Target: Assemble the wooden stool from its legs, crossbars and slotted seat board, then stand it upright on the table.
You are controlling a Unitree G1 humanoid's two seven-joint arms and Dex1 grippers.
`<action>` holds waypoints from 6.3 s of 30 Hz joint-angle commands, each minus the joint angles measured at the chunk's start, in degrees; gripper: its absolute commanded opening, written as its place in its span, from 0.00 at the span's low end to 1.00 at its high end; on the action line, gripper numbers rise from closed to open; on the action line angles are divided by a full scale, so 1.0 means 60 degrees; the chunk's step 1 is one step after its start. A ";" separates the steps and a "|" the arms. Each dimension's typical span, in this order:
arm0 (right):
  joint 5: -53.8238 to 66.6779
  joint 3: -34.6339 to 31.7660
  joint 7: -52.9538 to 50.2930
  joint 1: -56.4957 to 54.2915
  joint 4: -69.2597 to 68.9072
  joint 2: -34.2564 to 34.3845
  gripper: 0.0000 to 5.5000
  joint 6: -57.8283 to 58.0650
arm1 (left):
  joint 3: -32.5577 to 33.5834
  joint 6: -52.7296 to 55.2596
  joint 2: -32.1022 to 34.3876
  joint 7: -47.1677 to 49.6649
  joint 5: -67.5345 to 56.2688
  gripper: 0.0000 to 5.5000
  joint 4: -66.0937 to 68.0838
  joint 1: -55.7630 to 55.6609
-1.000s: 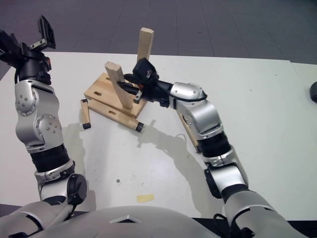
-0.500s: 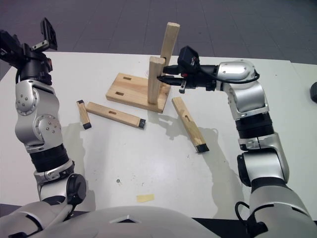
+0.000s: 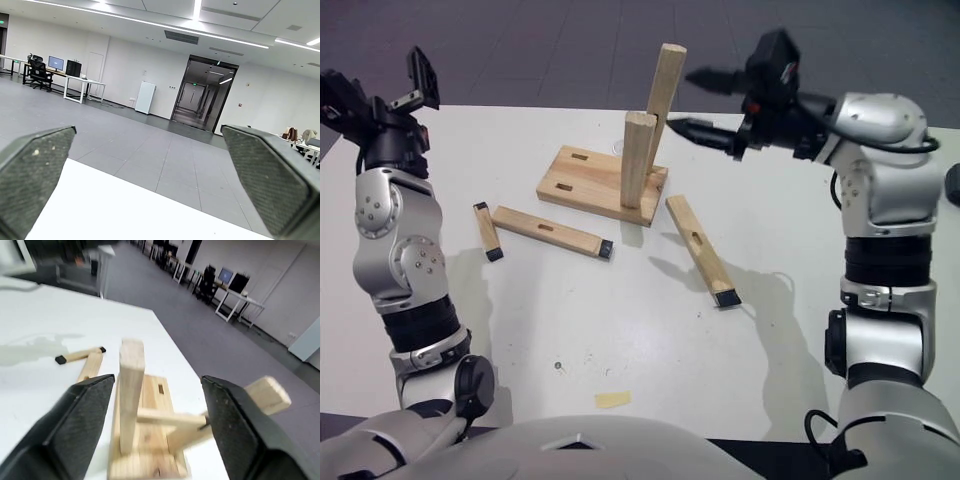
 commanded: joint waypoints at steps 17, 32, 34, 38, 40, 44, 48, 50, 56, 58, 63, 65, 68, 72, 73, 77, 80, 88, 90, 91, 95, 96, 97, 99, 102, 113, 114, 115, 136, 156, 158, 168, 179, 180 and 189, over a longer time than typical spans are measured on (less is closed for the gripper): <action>-0.0936 0.4245 -0.7030 0.2042 -0.1257 0.6356 0.98 0.1263 | -0.0106 0.0097 -0.0197 0.0183 0.0025 0.98 -0.0076 0.0157; -0.3867 0.3105 -0.9116 0.1367 0.2442 0.7242 0.98 -0.1460 | -0.0345 0.0102 -0.0414 0.0229 0.0052 0.98 -0.0031 0.0081; -0.3938 0.2867 -0.9152 0.1517 0.2061 0.7010 0.98 -0.1238 | -0.0345 0.0112 -0.0407 0.0222 0.0051 0.98 -0.0040 0.0099; -0.3961 0.2225 -0.9258 0.1711 0.1267 0.6467 0.98 -0.0516 | -0.0350 0.0152 -0.0390 0.0209 0.0047 0.98 -0.0077 0.0137; -0.3898 0.1778 -0.9330 0.1756 0.0870 0.6172 0.98 -0.0019 | -0.0349 0.0181 -0.0374 0.0199 0.0043 0.98 -0.0103 0.0158; -0.3940 0.1193 -0.9286 0.1808 0.0220 0.5479 0.98 0.0972 | -0.0353 0.0252 -0.0343 0.0188 0.0050 0.98 -0.0151 0.0188; -0.3962 0.1410 -0.9065 0.1733 -0.0448 0.5292 0.98 0.1723 | -0.0344 0.0347 -0.0302 0.0182 0.0054 0.98 -0.0204 0.0192; -0.3723 0.1597 -0.8869 0.1628 -0.0539 0.5559 0.98 0.2111 | -0.0326 0.0367 -0.0289 0.0188 0.0052 0.98 -0.0201 0.0173; -0.3719 0.2041 -0.9121 0.0909 0.1507 0.6950 0.98 0.2393 | -0.0285 0.0372 -0.0279 0.0207 0.0036 0.98 -0.0138 0.0026; -0.4004 0.2407 -0.9140 0.0813 0.2117 0.7074 0.98 0.2415 | -0.0288 0.0375 -0.0291 0.0219 0.0028 0.98 -0.0125 -0.0017; -0.4586 0.3371 -0.8912 0.0873 0.3182 0.7189 0.98 0.2583 | -0.0283 0.0368 -0.0327 0.0265 0.0035 0.98 -0.0149 -0.0035; -0.4755 0.3645 -0.8747 0.0937 0.3385 0.7129 0.98 0.2694 | -0.0283 0.0370 -0.0346 0.0295 0.0036 0.98 -0.0169 -0.0050; -0.4755 0.4083 -0.8091 0.1005 0.3258 0.6827 0.98 0.3574 | -0.0276 0.0393 -0.0393 0.0369 0.0037 0.98 -0.0250 -0.0014; -0.4195 0.4096 -0.6899 0.1246 0.2224 0.6035 0.98 0.5057 | -0.0279 0.0428 -0.0439 0.0462 0.0036 0.98 -0.0330 0.0069; -0.3997 0.3907 -0.6672 0.1267 0.1923 0.5843 0.98 0.5481 | -0.0274 0.0441 -0.0443 0.0484 0.0034 0.98 -0.0358 0.0096; -0.3374 0.3185 -0.6161 0.1291 0.1016 0.5090 0.98 0.7052 | -0.0265 0.0469 -0.0470 0.0552 0.0049 0.98 -0.0433 0.0188; -0.3227 0.3098 -0.6009 0.1420 0.0570 0.4434 0.98 0.7512 | -0.0262 0.0483 -0.0492 0.0577 0.0046 0.98 -0.0438 0.0223; -0.3092 0.3199 -0.5613 0.1309 0.0365 0.3310 0.98 0.7498 | -0.0225 0.0525 -0.0459 0.0599 0.0067 0.98 -0.0420 0.0277; -0.2909 0.3103 -0.5513 0.1334 -0.0030 0.3286 0.98 0.7568 | -0.0237 0.0553 -0.0441 0.0586 0.0071 0.98 -0.0412 0.0255; -0.2813 0.3071 -0.5463 0.1357 -0.0276 0.3280 0.98 0.7589 | -0.0224 0.0560 -0.0418 0.0567 0.0063 0.98 -0.0388 0.0242; -0.2431 0.3072 -0.5184 0.1520 -0.1299 0.3091 0.98 0.7609 | -0.0207 0.0631 -0.0367 0.0553 0.0051 0.98 -0.0397 0.0210; -0.2306 0.2847 -0.5145 0.1598 -0.1606 0.2970 0.98 0.7766 | -0.0231 0.0661 -0.0350 0.0532 0.0040 0.98 -0.0390 0.0158; -0.2166 0.2608 -0.5050 0.1669 -0.1936 0.2781 0.98 0.7783 | -0.0218 0.0686 -0.0308 0.0516 0.0025 0.98 -0.0400 0.0112; -0.2019 0.2319 -0.4974 0.1634 -0.2181 0.2712 0.98 0.7477 | -0.0083 0.0690 -0.0176 0.0517 0.0021 0.98 -0.0436 0.0078; -0.2126 0.2463 -0.5395 0.1253 -0.1485 0.3553 0.98 0.7011 | 0.0270 0.0679 0.0061 0.0563 0.0010 0.98 -0.0428 0.0055; -0.2361 0.3452 -0.4967 0.1151 -0.2132 0.3871 0.98 0.4600 | 0.0841 0.3239 0.2081 -0.0832 -0.0613 0.98 -0.0563 0.1290; -0.2351 0.3276 -0.5001 0.1164 -0.2387 0.3789 0.98 0.4528 | 0.0650 0.3767 0.2116 -0.0951 -0.0637 0.98 -0.0549 0.1667; -0.2254 0.2999 -0.5020 0.1167 -0.2680 0.3753 0.98 0.4466 | 0.0442 0.4187 0.2042 -0.0943 -0.0560 0.98 -0.0432 0.2028; -0.0103 0.0331 -0.5557 0.0789 -0.3227 0.3832 0.98 0.4495 | -0.0678 0.5338 0.0537 -0.0511 0.0669 0.76 0.2400 0.3660; 0.0702 -0.0532 -0.6436 0.0518 -0.2367 0.3847 0.98 0.4560 | 0.0112 0.3210 0.1080 -0.0752 0.1016 0.24 0.1643 0.3680; 0.1004 -0.0926 -0.6694 0.0407 -0.2042 0.3991 0.98 0.4748 | 0.0506 0.2225 0.1318 -0.0802 0.1073 0.24 0.1357 0.3559; 0.4643 -0.3773 -0.8635 -0.1066 -0.0366 0.5141 0.98 0.7473 | -0.3039 -0.0666 0.1164 -0.2847 0.1430 0.24 -0.2419 0.2432; 0.5482 -0.2959 -0.9738 -0.1077 -0.0346 0.6014 0.98 0.7103 | -0.5178 -0.1359 0.0545 -0.2998 0.2985 0.24 -0.1939 0.2112; 0.5445 -0.2867 -0.9742 -0.1110 -0.0268 0.6087 0.98 0.6980 | -0.5243 -0.1364 0.0510 -0.2991 0.3044 0.24 -0.1953 0.2135; 0.5571 -0.2715 -0.9788 -0.1307 0.0432 0.5994 0.84 0.6247 | -0.5360 -0.1458 0.0421 -0.3029 0.3385 0.24 -0.1814 0.2338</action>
